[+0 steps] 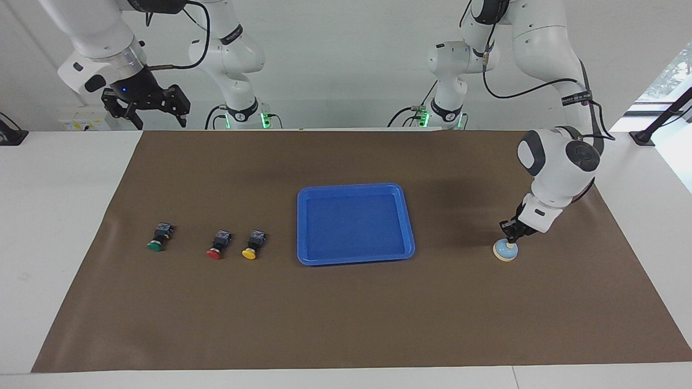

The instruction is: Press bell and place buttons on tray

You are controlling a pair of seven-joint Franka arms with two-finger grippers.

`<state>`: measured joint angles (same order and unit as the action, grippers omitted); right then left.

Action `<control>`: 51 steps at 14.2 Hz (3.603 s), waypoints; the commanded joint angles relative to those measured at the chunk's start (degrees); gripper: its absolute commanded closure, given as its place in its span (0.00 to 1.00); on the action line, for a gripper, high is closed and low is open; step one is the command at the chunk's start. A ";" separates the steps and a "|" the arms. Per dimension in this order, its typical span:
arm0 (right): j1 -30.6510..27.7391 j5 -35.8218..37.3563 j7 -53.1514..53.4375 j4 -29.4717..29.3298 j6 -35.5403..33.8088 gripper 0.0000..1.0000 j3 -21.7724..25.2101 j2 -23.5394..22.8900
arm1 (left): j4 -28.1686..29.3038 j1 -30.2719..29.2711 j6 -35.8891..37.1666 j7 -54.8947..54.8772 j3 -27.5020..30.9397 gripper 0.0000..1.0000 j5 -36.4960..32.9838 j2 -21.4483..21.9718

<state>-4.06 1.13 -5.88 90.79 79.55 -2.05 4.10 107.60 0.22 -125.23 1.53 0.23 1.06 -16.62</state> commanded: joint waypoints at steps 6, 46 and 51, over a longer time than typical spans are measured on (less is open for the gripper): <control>-0.08 -1.30 -0.89 1.05 -0.54 0.00 0.03 2.14 | -3.45 -0.75 19.21 0.32 0.30 0.00 -1.14 16.78; 13.02 -0.69 37.08 27.25 66.08 0.00 -0.67 -22.99 | -14.18 0.39 38.13 -5.66 -0.32 0.00 -0.70 19.17; 12.85 -0.69 36.91 27.51 66.00 0.40 -0.67 -23.08 | -14.18 0.39 38.13 -5.66 -0.31 0.00 -0.70 19.17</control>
<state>9.10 1.01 30.25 118.30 144.76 -2.51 -18.63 92.76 0.66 -87.51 -3.58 0.02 0.96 1.70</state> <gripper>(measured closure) 0.040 0.000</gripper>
